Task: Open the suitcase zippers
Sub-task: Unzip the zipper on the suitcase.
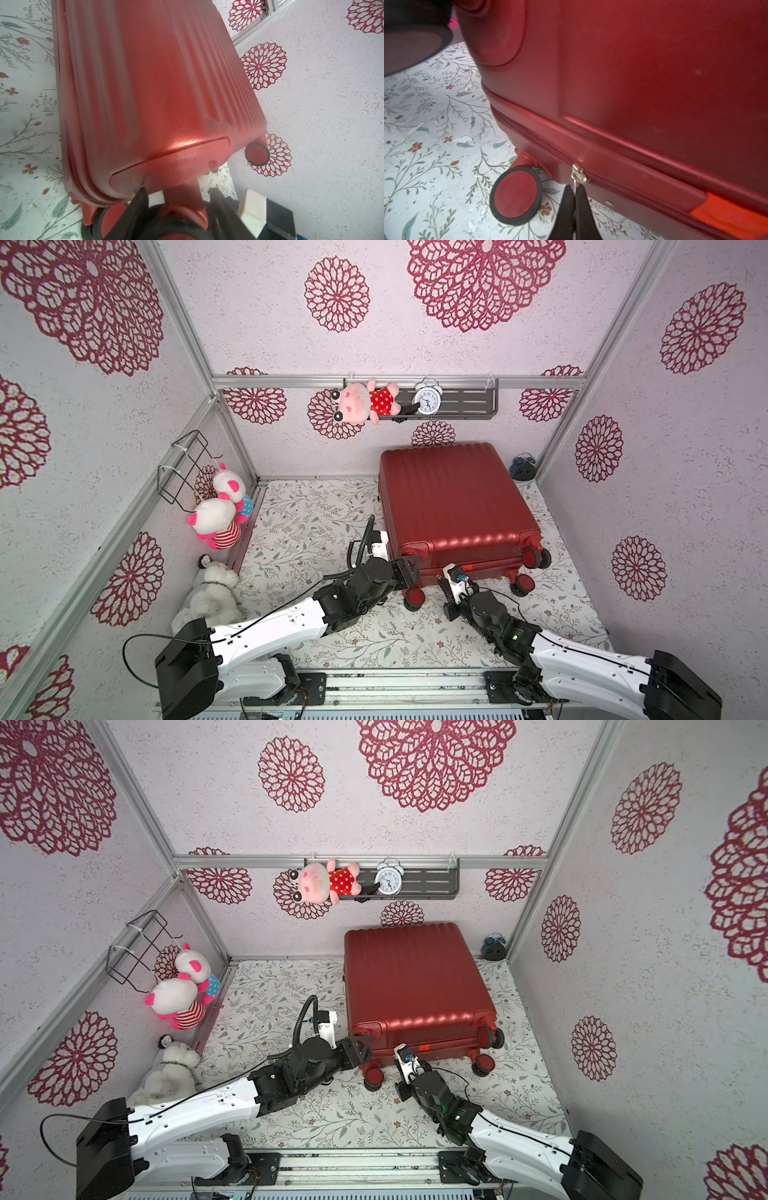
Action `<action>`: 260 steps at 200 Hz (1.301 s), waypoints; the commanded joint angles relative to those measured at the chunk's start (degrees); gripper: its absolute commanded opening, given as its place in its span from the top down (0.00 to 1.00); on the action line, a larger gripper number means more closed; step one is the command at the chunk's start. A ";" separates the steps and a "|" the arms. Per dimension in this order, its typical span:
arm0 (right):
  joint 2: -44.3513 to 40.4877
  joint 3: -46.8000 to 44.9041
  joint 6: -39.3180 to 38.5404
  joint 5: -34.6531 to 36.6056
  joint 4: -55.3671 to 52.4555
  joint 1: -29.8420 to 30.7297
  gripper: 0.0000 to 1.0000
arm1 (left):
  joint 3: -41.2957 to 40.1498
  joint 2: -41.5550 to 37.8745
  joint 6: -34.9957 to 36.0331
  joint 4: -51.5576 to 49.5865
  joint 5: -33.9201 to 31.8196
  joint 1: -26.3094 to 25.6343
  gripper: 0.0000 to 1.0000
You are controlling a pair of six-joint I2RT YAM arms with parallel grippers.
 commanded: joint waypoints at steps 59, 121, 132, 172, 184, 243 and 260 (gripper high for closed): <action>8.71 1.13 -3.22 -0.88 15.50 15.29 1.00 | -0.53 1.76 -0.59 6.45 9.39 -2.96 0.67; 17.76 4.49 -6.19 0.28 20.83 19.13 1.00 | -0.24 2.76 -1.68 9.39 10.19 -3.79 0.66; 18.64 4.65 -6.46 0.44 21.55 19.85 1.00 | -0.33 2.65 -1.69 9.57 10.07 -4.05 0.66; 20.84 4.21 -5.65 3.60 22.58 23.57 1.00 | -1.62 0.02 -1.43 8.03 8.71 -4.23 0.48; 21.36 3.62 -4.87 5.02 22.90 24.92 1.00 | -2.16 -1.51 -1.01 6.85 7.58 -4.26 0.39; 23.00 1.04 0.54 10.22 22.93 28.37 1.00 | -2.72 -11.70 2.60 -5.75 2.38 -2.93 0.09; 22.73 0.69 1.61 10.77 22.35 28.70 1.00 | -3.94 -16.25 2.91 -9.16 1.94 -1.04 0.07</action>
